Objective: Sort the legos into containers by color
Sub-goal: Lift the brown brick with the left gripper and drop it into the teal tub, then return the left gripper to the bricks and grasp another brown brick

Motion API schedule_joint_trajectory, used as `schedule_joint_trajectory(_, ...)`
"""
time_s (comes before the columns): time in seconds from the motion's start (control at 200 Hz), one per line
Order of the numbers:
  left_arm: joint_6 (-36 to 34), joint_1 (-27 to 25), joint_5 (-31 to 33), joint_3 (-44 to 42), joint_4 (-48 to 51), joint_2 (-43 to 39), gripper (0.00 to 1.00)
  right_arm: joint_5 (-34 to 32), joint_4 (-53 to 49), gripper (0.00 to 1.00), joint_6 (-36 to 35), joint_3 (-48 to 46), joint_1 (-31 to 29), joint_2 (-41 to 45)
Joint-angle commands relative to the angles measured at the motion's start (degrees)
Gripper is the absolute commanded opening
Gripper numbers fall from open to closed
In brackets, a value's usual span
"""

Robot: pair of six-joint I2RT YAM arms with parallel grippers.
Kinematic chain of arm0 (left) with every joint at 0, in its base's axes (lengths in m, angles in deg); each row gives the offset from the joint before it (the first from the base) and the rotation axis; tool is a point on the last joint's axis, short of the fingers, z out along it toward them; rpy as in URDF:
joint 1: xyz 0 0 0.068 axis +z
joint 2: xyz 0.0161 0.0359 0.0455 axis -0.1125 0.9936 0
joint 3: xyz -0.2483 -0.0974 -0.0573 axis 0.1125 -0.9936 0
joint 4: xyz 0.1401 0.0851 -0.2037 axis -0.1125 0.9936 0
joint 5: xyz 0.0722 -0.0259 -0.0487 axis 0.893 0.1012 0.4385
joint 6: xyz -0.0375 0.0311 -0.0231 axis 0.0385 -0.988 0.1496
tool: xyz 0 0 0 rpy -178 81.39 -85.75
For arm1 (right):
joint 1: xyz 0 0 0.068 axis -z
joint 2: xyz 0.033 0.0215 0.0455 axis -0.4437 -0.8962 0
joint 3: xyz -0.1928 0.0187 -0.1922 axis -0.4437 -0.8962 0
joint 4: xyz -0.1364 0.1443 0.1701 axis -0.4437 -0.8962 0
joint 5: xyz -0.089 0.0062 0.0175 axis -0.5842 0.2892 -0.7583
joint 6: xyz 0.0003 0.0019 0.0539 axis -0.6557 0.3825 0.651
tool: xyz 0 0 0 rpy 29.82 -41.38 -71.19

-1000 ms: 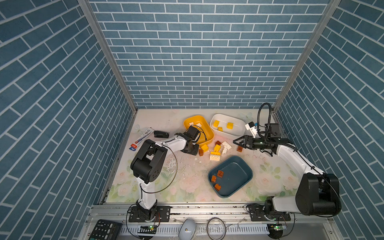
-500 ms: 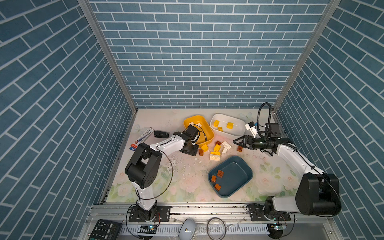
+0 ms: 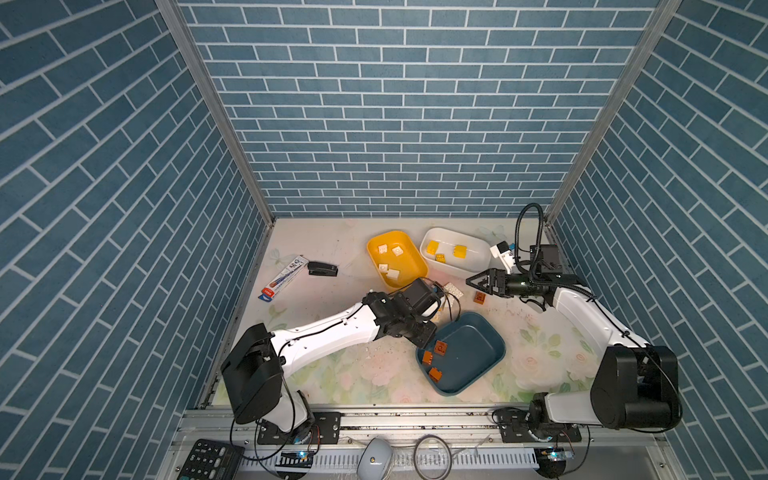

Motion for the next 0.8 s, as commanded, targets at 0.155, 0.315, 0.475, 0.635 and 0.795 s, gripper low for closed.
schedule_joint_trajectory(0.155, -3.3, -5.9, 0.3, 0.7, -4.9, 8.5, 0.28, 1.2, 2.0, 0.99, -0.9, -0.4, 0.1, 0.3)
schedule_joint_trajectory(0.315, -3.8, -5.9, 1.4, 0.7, -5.3, 9.7, 0.53, 0.3, 0.1, 0.98, -1.9, -1.2, 0.1, 2.2)
schedule_joint_trajectory(0.475, -3.4, -5.9, 1.8, 2.1, -3.9, 8.0, 0.7, -0.5, -0.2, 0.98, -1.5, -2.3, 0.2, 3.8)
schedule_joint_trajectory(0.635, 0.2, -3.2, 4.8, 3.9, 2.5, 4.1, 0.74, -0.6, 0.9, 0.99, -0.3, -2.8, 0.1, 4.8)
schedule_joint_trajectory(0.795, 10.0, 1.7, 13.8, 2.8, 5.5, -0.6, 0.74, -0.5, 0.9, 0.98, -0.2, -2.5, 0.2, 4.8)
